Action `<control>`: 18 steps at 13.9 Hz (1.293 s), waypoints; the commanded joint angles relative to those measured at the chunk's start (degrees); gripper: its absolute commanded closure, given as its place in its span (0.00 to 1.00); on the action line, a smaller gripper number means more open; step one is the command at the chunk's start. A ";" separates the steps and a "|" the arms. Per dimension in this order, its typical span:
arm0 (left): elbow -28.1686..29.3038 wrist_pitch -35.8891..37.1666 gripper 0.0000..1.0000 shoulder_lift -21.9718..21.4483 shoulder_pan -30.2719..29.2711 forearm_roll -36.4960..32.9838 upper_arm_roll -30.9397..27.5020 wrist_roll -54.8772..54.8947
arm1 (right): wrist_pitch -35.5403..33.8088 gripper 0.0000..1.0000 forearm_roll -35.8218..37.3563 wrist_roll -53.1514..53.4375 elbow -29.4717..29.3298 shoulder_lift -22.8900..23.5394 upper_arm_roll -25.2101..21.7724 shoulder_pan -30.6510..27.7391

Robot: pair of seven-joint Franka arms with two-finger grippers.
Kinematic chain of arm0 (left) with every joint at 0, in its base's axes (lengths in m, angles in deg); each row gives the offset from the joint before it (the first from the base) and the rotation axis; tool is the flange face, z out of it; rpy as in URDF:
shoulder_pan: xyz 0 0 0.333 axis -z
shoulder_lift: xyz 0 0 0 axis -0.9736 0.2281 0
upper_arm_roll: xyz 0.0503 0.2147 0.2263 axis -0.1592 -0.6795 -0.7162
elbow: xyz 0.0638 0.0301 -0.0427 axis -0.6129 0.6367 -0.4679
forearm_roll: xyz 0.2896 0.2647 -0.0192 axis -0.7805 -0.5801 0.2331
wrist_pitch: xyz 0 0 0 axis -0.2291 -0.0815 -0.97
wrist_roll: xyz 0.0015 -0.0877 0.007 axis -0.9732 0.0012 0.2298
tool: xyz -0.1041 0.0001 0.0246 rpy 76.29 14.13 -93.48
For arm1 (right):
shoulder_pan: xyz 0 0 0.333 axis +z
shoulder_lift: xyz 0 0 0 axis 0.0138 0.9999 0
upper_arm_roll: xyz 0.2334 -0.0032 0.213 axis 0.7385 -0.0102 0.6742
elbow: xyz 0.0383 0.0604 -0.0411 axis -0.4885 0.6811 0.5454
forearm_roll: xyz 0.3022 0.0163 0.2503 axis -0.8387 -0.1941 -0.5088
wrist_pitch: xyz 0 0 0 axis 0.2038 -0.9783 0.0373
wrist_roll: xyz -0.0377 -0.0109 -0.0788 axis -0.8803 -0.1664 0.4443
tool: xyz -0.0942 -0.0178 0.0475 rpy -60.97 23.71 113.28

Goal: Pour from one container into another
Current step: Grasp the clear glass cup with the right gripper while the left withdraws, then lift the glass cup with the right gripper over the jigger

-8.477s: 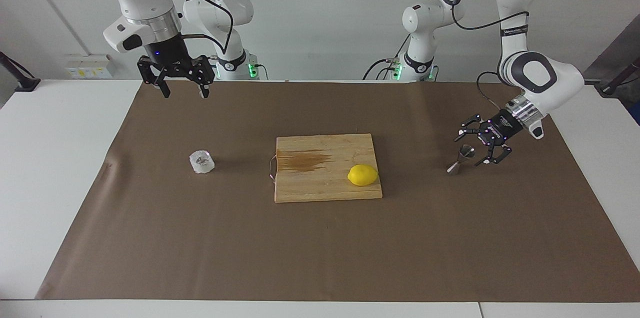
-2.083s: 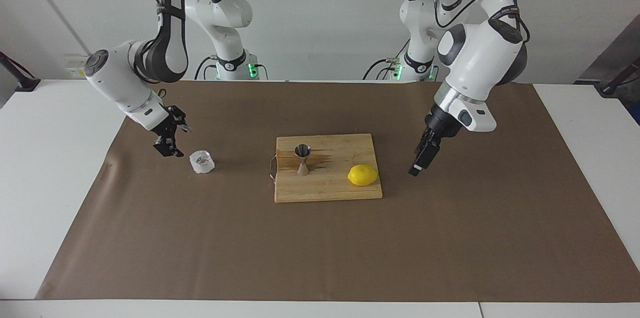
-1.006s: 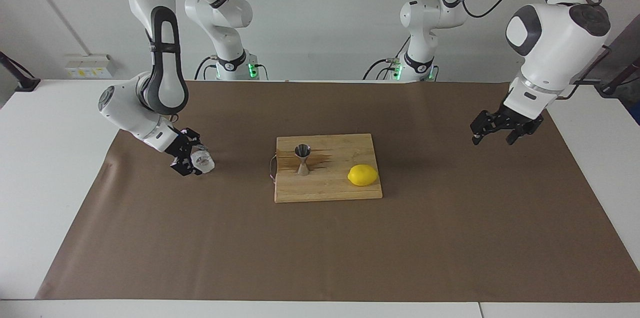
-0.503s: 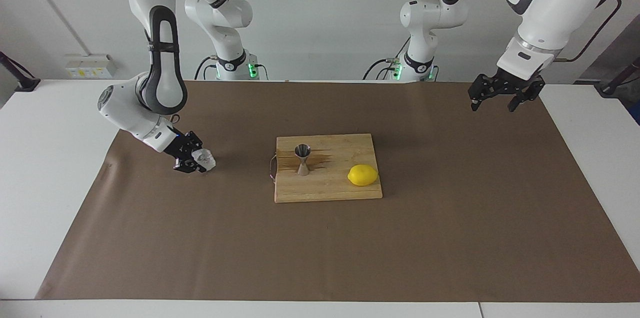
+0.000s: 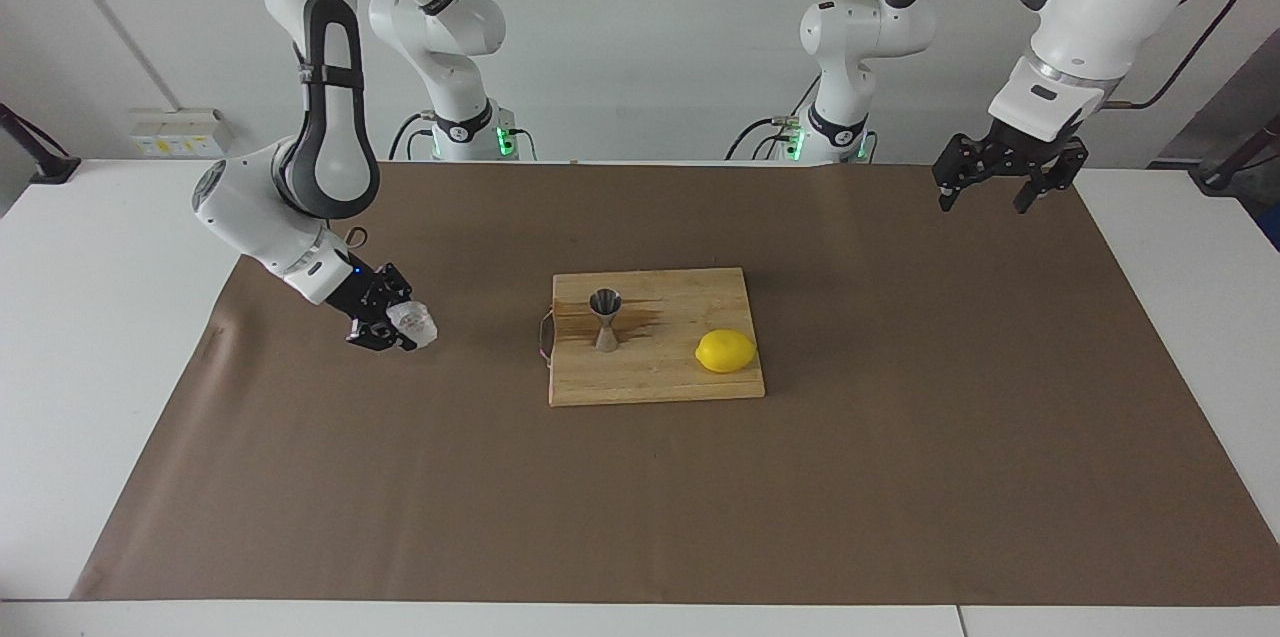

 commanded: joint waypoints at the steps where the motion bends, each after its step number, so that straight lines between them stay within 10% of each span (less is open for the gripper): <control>1: -0.54 1.87 0.00 -0.52 0.66 -0.45 -0.51 0.13 | -0.86 1.00 1.42 7.76 0.15 -3.08 0.11 2.87; 18: 0.43 6.36 0.00 -1.75 0.31 0.87 -1.04 0.74 | -10.00 1.00 38.69 63.07 -21.64 3.24 0.20 25.81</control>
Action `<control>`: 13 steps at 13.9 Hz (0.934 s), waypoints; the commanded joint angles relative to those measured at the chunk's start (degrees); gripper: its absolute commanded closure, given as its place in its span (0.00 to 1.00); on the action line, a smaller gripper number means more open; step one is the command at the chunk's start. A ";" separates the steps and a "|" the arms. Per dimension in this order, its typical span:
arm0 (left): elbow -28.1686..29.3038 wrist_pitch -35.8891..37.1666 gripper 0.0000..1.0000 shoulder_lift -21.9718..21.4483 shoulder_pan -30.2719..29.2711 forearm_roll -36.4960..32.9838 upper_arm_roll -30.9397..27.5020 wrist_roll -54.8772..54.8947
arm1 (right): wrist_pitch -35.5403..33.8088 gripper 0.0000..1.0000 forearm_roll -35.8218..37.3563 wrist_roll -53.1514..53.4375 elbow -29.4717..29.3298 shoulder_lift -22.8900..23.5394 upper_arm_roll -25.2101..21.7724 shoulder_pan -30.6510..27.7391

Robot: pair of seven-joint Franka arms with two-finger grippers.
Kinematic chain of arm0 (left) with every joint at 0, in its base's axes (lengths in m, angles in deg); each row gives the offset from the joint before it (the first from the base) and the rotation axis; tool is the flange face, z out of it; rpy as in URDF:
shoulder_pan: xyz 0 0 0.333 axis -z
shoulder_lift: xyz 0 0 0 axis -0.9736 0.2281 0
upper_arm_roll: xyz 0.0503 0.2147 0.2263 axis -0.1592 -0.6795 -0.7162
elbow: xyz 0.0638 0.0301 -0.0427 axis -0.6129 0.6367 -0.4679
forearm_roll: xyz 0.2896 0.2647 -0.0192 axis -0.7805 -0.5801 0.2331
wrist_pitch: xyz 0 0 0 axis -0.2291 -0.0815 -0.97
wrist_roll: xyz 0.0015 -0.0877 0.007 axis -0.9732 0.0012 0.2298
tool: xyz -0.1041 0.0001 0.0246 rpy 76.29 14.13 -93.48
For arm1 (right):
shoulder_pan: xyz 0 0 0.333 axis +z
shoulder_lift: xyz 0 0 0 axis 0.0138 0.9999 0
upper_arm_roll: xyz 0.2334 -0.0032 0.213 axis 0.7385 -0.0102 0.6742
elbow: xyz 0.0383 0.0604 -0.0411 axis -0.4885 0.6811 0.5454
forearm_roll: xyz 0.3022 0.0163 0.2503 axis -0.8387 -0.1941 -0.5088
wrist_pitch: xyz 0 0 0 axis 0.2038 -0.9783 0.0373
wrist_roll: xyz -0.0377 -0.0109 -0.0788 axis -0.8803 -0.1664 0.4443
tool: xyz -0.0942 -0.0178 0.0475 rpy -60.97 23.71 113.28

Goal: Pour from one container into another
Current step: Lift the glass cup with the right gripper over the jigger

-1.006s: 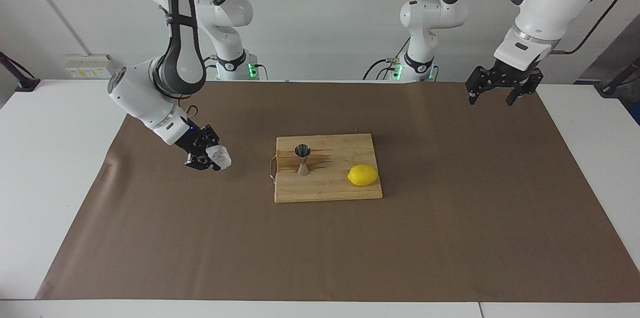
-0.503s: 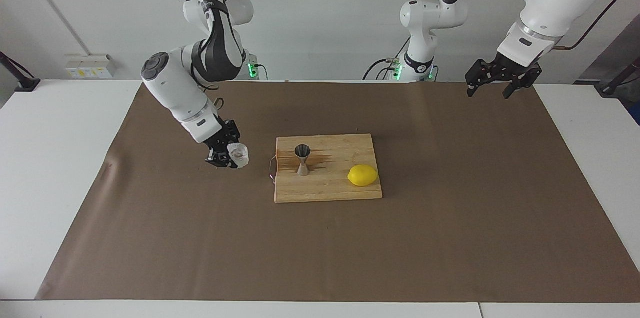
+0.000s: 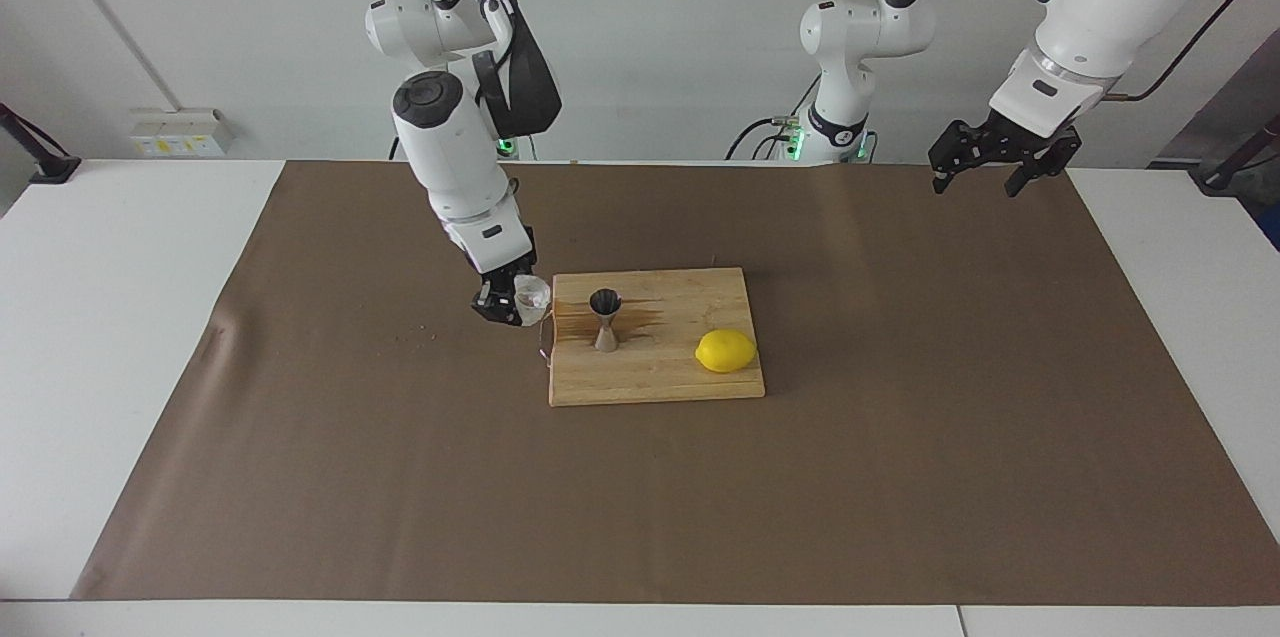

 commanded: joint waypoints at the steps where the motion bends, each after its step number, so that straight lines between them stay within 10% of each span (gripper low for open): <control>1: 1.61 -0.38 0.00 -1.64 -0.10 -0.99 -0.32 0.07 | -2.13 1.00 5.70 2.41 -5.19 3.75 -0.16 2.62; 13: 2.57 -1.42 0.00 -1.82 -0.10 -0.99 -0.32 0.50 | -8.63 1.00 25.93 6.20 -9.95 7.19 -0.16 12.12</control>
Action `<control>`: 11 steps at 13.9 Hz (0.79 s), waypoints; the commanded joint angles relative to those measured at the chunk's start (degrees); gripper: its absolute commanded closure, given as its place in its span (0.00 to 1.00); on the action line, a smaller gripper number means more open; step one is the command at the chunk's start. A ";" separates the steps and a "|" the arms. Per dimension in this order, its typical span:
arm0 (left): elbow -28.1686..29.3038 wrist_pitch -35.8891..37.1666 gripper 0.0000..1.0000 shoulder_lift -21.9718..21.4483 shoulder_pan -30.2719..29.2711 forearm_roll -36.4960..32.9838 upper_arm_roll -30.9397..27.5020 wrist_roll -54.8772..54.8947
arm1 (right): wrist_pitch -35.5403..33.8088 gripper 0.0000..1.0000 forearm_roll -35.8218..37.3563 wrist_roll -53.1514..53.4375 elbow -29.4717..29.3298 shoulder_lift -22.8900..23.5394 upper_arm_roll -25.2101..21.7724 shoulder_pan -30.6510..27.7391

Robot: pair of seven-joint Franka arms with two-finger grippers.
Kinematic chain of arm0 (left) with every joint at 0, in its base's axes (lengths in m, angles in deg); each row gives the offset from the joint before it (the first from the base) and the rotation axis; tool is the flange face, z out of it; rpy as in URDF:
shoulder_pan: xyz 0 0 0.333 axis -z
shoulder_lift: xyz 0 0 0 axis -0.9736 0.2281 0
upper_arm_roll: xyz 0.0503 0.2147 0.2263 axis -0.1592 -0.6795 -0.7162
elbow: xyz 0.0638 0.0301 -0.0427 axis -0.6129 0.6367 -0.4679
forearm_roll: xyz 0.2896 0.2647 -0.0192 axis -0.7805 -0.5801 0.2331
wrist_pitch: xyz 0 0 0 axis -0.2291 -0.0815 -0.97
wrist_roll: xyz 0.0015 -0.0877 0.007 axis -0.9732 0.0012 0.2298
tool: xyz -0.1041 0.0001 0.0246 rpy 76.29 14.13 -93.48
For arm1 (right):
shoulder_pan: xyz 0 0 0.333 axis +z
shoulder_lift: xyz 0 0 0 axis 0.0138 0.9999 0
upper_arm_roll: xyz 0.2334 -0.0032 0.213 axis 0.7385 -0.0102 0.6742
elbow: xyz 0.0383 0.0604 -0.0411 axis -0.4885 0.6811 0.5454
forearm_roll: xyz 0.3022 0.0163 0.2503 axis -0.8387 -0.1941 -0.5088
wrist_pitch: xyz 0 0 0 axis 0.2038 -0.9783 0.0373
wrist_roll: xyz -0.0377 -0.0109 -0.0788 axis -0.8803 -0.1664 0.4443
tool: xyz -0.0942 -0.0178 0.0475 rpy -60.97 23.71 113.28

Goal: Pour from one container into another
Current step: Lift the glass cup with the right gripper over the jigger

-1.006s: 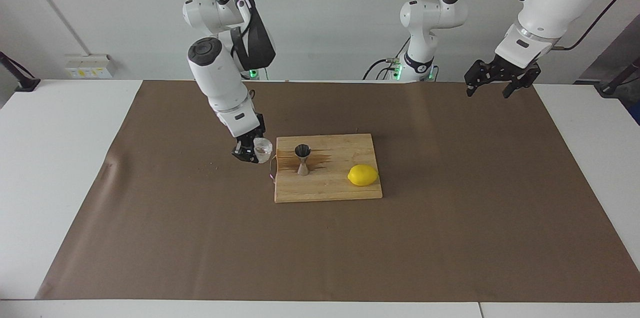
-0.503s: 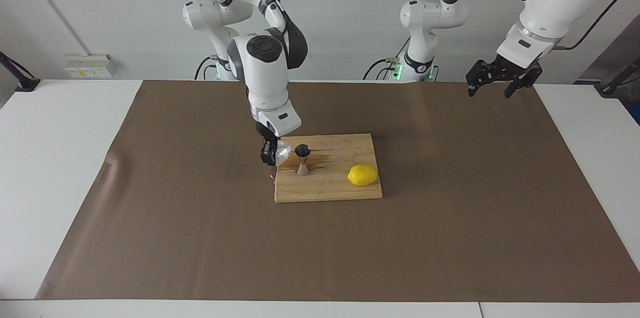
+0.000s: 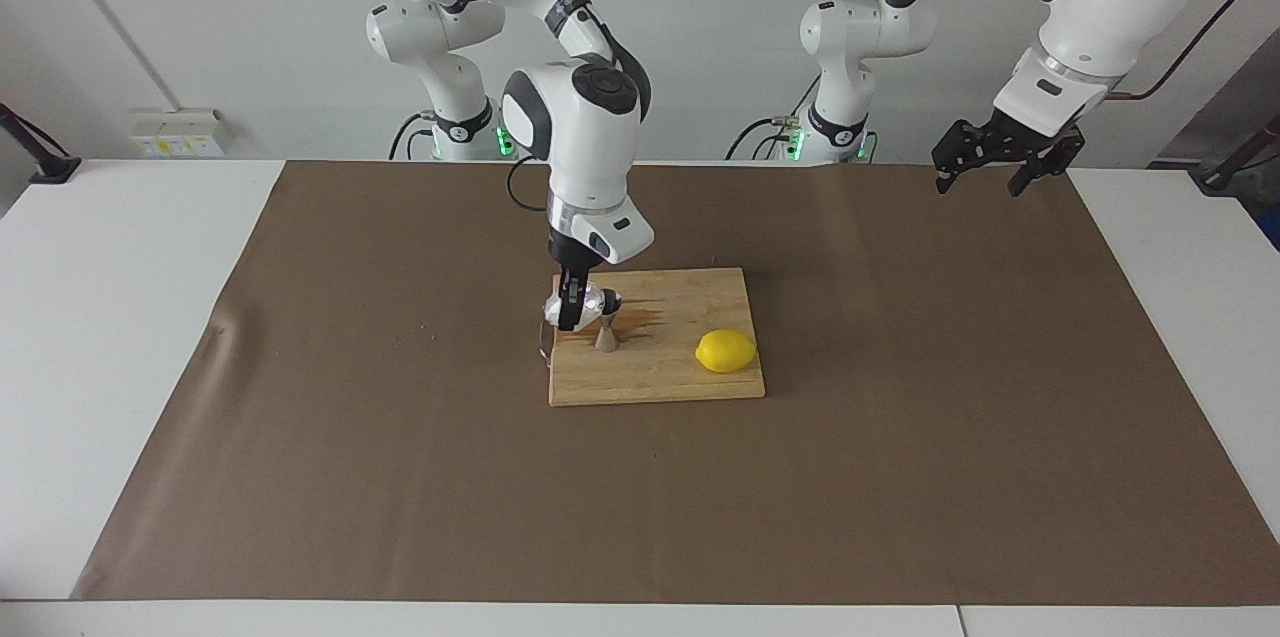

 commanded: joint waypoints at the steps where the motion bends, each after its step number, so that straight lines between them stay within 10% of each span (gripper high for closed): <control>1: 2.47 -1.61 0.00 -1.90 -0.15 -0.89 -0.01 0.69 | -1.91 1.00 4.39 0.98 -0.57 0.58 -0.09 0.89; 11: 2.39 -1.00 0.00 -1.91 -0.07 -0.89 -0.01 0.07 | -2.61 1.00 11.69 0.98 4.09 -1.79 0.00 3.26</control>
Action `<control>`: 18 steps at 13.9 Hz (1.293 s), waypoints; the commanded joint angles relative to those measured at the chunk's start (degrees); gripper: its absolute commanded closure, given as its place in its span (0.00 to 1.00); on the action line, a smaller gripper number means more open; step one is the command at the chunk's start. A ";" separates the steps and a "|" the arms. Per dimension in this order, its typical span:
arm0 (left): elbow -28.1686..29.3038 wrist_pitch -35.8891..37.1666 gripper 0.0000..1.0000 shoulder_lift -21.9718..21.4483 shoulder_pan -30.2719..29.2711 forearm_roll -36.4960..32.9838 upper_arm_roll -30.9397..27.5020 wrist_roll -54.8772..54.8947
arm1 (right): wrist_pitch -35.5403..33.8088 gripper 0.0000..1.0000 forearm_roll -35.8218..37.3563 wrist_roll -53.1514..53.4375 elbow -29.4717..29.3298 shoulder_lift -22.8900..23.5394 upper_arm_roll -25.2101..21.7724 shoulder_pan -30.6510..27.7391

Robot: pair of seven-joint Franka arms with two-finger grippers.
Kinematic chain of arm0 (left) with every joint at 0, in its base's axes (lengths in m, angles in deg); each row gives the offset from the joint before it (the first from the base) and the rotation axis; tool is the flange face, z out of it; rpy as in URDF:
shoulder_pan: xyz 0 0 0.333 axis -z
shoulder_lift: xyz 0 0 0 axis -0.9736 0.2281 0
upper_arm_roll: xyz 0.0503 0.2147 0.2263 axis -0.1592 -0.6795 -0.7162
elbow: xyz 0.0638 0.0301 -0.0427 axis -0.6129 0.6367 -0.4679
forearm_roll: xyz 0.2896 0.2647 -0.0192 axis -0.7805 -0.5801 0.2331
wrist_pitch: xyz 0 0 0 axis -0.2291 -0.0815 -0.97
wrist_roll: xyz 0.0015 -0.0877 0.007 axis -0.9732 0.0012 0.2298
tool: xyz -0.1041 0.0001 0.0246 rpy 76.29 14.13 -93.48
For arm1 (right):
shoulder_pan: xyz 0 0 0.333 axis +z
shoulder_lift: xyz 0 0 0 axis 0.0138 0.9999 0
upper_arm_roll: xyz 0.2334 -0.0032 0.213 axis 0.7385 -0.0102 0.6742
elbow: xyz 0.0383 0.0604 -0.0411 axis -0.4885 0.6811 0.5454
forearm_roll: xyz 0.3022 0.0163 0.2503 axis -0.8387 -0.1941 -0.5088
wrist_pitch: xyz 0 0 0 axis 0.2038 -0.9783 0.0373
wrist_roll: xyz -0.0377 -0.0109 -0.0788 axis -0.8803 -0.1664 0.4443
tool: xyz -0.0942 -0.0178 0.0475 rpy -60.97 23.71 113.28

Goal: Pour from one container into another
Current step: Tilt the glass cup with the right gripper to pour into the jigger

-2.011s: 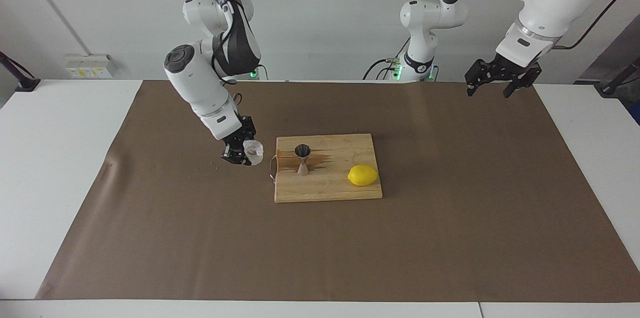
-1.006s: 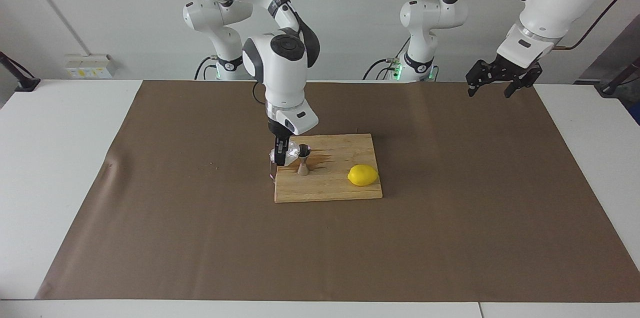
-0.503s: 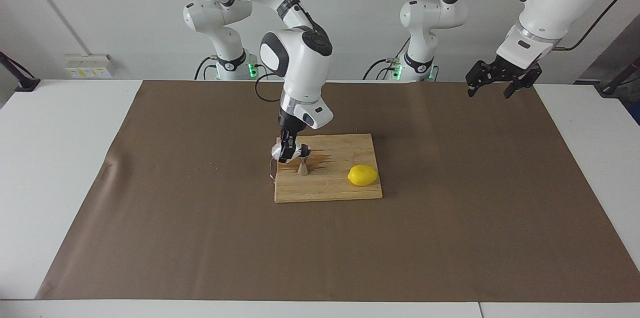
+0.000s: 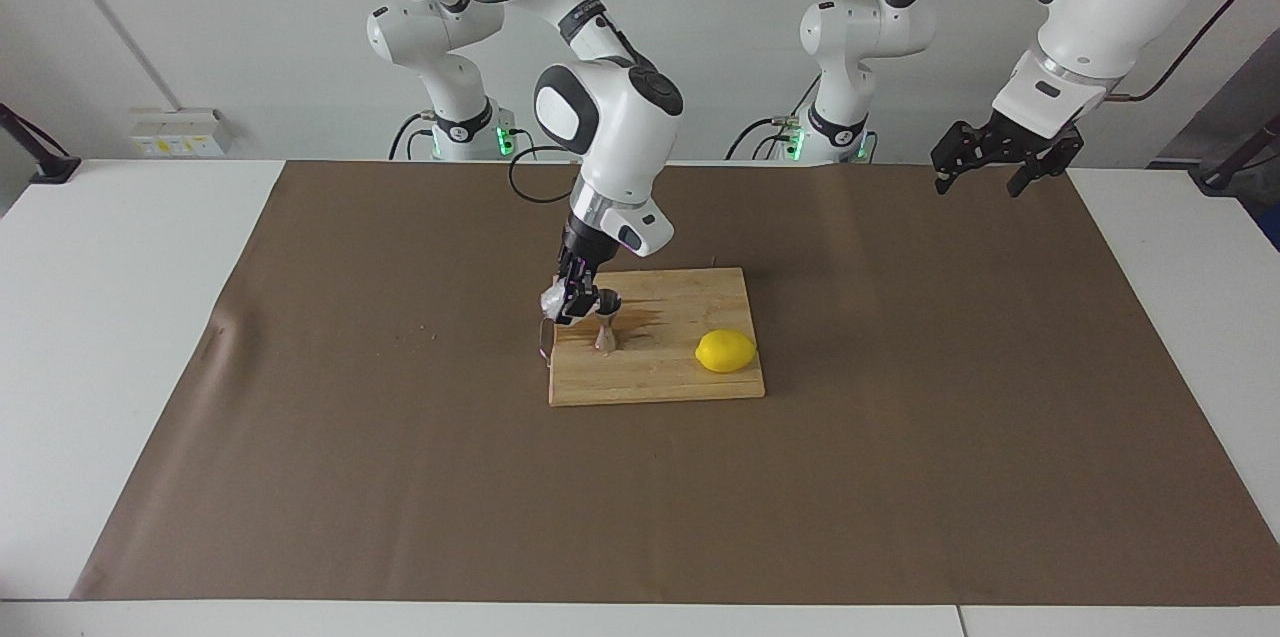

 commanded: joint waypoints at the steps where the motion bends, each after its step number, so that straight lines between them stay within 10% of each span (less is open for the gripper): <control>1: 2.08 -0.88 0.00 -1.82 -0.15 -0.88 0.00 0.08 | -0.36 1.00 2.32 0.70 1.89 -1.75 0.00 0.46; 18: 1.99 -0.88 0.00 -1.82 -0.15 -0.88 0.00 -0.01 | -2.99 1.00 10.58 0.61 3.04 -2.63 0.27 4.24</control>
